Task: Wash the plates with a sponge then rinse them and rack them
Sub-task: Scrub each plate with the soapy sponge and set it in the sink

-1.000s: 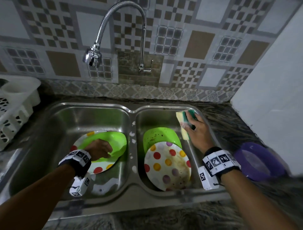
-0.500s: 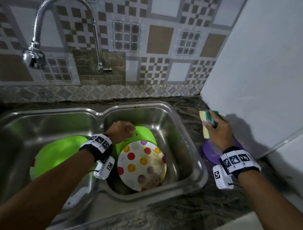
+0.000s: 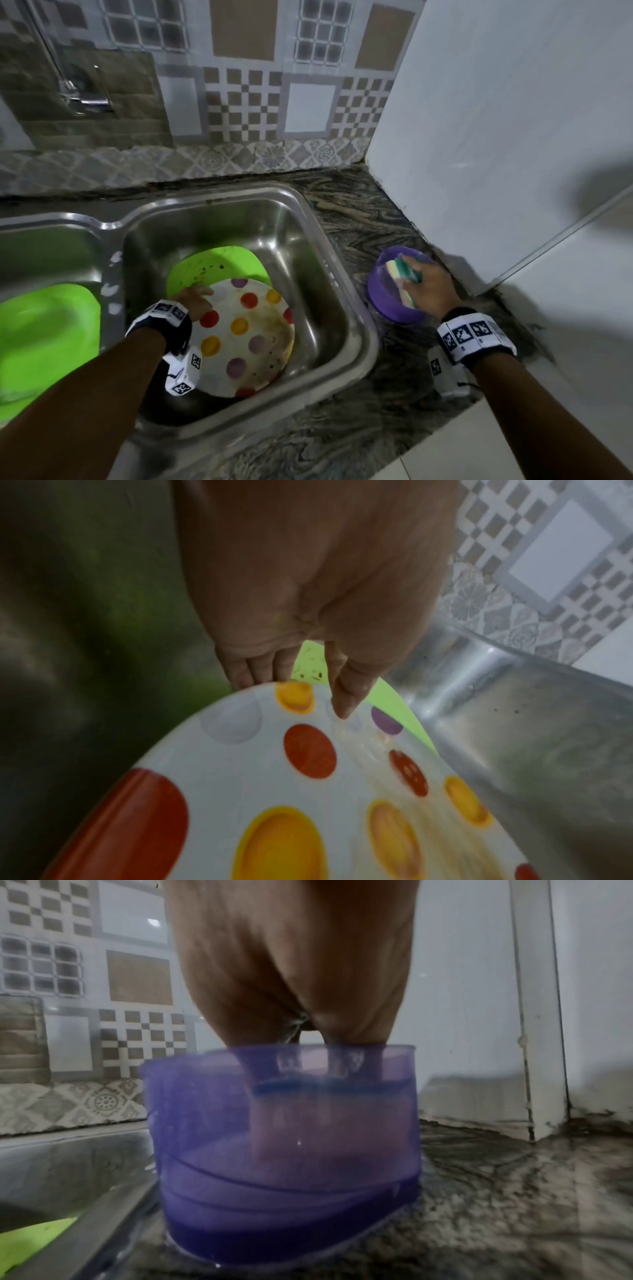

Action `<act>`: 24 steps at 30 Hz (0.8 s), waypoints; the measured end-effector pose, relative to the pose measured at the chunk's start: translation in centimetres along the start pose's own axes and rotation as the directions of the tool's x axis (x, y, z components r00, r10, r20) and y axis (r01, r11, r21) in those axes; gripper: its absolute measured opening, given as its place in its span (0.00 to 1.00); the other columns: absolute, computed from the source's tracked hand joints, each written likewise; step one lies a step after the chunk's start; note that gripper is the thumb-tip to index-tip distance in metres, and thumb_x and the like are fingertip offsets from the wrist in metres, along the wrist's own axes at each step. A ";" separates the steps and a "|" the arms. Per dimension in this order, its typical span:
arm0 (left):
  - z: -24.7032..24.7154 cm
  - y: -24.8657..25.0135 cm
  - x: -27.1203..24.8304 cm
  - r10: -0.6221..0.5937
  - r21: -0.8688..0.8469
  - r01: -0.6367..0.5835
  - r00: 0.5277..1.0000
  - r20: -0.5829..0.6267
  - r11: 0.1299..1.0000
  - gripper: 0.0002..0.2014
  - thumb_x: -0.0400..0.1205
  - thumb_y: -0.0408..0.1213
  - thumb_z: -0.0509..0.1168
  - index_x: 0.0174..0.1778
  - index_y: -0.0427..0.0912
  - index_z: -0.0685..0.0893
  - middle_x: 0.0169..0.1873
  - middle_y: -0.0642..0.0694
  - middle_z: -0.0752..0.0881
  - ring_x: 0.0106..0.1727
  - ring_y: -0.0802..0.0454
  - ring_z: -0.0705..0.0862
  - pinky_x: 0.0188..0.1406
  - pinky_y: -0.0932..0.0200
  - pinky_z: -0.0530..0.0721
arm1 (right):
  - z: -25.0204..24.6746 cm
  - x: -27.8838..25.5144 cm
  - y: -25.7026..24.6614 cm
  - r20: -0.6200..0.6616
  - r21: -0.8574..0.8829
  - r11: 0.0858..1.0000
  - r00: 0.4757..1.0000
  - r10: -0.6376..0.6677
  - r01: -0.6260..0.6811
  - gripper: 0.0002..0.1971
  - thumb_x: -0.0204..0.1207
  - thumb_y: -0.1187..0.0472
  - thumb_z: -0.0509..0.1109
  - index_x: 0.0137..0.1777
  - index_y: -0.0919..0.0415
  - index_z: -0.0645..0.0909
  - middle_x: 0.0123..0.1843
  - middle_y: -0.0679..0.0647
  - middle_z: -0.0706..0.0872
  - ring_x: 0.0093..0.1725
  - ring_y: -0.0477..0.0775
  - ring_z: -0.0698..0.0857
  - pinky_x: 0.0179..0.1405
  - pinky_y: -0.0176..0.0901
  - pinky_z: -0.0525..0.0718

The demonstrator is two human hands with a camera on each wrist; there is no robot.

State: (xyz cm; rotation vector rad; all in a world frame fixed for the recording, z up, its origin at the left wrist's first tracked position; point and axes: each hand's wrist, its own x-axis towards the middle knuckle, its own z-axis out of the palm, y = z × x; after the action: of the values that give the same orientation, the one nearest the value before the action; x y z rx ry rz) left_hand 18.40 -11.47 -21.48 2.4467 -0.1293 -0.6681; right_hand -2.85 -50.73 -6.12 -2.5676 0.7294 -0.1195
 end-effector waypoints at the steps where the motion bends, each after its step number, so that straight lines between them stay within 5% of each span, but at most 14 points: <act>1: 0.2 -0.1 0.0 0.006 -0.007 -0.006 1.000 -0.008 1.000 0.17 0.74 0.23 0.69 0.59 0.34 0.84 0.70 0.38 0.77 0.72 0.40 0.74 0.74 0.51 0.71 | 0.2 0.2 0.0 0.023 -0.023 1.000 1.000 -0.002 0.002 0.27 0.72 0.60 0.73 0.73 0.58 0.75 0.68 0.62 0.81 0.68 0.58 0.78 0.66 0.38 0.69; 7: -0.1 0.4 -1.2 0.048 -0.087 -0.060 0.990 -0.136 0.994 0.19 0.68 0.18 0.68 0.52 0.39 0.86 0.59 0.38 0.84 0.59 0.39 0.83 0.58 0.53 0.80 | 0.8 1.1 -0.4 0.201 -0.212 0.977 0.979 0.026 0.018 0.28 0.74 0.54 0.72 0.75 0.55 0.72 0.64 0.60 0.85 0.64 0.59 0.81 0.63 0.41 0.74; 12: -2.1 2.1 -2.2 0.290 -0.183 -0.309 0.949 -0.124 0.933 0.22 0.68 0.21 0.69 0.50 0.52 0.85 0.48 0.38 0.85 0.54 0.37 0.84 0.55 0.54 0.83 | 0.9 1.6 -0.6 0.265 -0.247 0.969 0.960 0.085 -0.018 0.30 0.70 0.58 0.74 0.73 0.53 0.72 0.69 0.56 0.81 0.67 0.59 0.79 0.67 0.44 0.74; 15: -3.6 4.0 -3.6 0.352 -0.187 -0.380 0.921 -0.166 0.906 0.23 0.72 0.19 0.68 0.60 0.45 0.82 0.47 0.45 0.84 0.48 0.46 0.83 0.50 0.70 0.82 | 0.7 1.1 -0.9 0.218 -0.167 0.985 0.973 0.072 -0.035 0.28 0.70 0.60 0.76 0.70 0.58 0.74 0.68 0.57 0.82 0.67 0.59 0.79 0.65 0.40 0.71; 18: -4.8 5.6 -4.6 0.355 -0.216 -0.376 0.926 -0.129 0.901 0.21 0.77 0.27 0.67 0.65 0.49 0.81 0.54 0.44 0.88 0.51 0.48 0.86 0.54 0.53 0.85 | 0.5 0.2 -1.4 0.077 0.039 0.999 0.997 -0.007 0.004 0.27 0.68 0.60 0.78 0.67 0.61 0.77 0.61 0.58 0.85 0.60 0.57 0.82 0.56 0.34 0.71; 21: -6.2 6.7 -6.1 0.355 -0.278 -0.377 0.926 -0.128 0.884 0.17 0.81 0.32 0.64 0.61 0.59 0.82 0.51 0.49 0.88 0.51 0.50 0.87 0.51 0.53 0.86 | 0.1 -0.4 -1.9 -0.051 0.181 0.982 0.998 -0.044 0.053 0.26 0.68 0.60 0.79 0.66 0.58 0.78 0.59 0.58 0.84 0.55 0.52 0.80 0.54 0.34 0.70; 24: -7.1 7.6 -7.4 0.363 -0.360 -0.406 0.914 -0.183 0.840 0.16 0.83 0.36 0.62 0.59 0.62 0.82 0.47 0.54 0.89 0.49 0.54 0.87 0.51 0.55 0.84 | -0.3 -0.9 -2.3 -0.095 0.205 0.975 0.994 -0.062 0.080 0.27 0.69 0.56 0.78 0.68 0.54 0.76 0.62 0.60 0.82 0.57 0.56 0.80 0.59 0.45 0.76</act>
State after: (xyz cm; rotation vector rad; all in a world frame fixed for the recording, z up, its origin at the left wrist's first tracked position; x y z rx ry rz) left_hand 15.88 -12.23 -8.97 1.9792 -0.3959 -0.3382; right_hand -2.59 -48.64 -4.77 -2.3997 0.6211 -0.3171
